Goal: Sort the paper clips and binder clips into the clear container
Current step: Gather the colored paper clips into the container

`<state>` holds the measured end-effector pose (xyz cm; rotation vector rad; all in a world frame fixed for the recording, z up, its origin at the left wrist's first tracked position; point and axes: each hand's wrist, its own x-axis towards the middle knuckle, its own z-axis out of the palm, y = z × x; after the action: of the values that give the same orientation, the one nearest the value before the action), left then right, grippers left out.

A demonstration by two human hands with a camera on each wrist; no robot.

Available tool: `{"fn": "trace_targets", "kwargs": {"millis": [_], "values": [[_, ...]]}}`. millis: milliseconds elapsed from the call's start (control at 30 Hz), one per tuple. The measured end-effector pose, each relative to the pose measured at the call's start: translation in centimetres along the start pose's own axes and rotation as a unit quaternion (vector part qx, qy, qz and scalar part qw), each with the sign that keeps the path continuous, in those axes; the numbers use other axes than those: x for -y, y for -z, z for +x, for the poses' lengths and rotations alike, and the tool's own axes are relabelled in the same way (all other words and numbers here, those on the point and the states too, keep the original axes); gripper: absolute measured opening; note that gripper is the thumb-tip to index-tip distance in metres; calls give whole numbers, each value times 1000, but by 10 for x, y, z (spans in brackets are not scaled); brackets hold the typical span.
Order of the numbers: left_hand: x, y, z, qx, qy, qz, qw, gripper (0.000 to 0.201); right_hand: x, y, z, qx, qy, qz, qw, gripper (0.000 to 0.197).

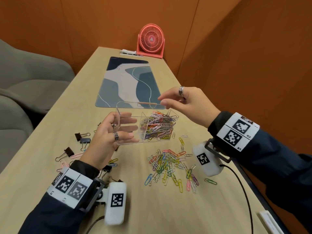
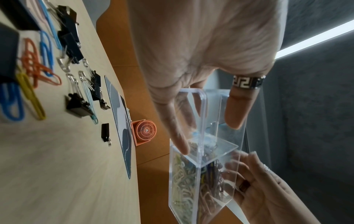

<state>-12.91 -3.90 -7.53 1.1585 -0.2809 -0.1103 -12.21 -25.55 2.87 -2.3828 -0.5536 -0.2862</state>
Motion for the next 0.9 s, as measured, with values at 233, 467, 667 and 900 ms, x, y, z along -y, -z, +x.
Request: {"fn": "trace_targets", "kwargs": {"millis": [233, 467, 667, 900], "values": [[-2, -3, -2, 6, -1, 4, 1000, 48, -6, 3, -15, 85, -29, -112, 990, 25], [-1, -2, -2, 8, 1, 15, 1000, 54, -9, 0, -16, 107, -20, -91, 990, 27], [-1, -3, -2, 10, -3, 7, 1000, 50, -10, -1, -10, 80, -13, -163, 983, 40], [0, -4, -1, 11, -2, 8, 1000, 50, -6, -5, -11, 109, -25, -96, 989, 43]]}}
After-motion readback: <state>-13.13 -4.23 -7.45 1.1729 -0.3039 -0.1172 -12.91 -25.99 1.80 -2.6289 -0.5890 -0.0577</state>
